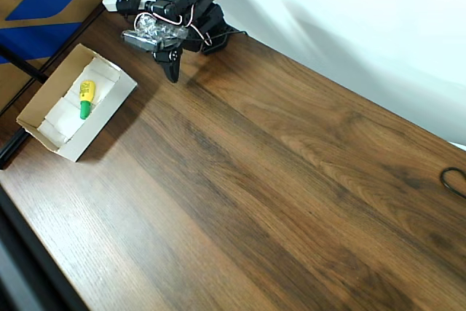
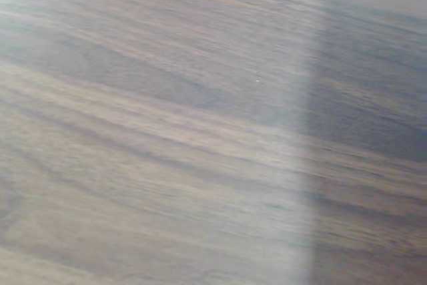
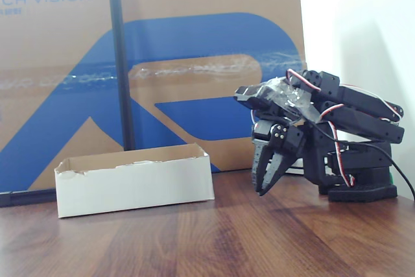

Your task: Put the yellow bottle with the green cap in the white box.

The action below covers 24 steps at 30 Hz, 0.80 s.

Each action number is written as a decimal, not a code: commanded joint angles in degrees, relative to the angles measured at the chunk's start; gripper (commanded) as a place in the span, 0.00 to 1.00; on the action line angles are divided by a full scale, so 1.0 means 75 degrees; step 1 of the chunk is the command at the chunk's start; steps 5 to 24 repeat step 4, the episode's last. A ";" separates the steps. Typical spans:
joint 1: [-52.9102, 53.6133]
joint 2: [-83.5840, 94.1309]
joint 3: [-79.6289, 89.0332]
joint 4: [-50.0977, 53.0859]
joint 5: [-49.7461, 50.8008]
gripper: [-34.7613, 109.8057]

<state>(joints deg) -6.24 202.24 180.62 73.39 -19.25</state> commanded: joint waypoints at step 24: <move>-0.0762 0.0270 -0.0047 0.0305 -0.1008 0.24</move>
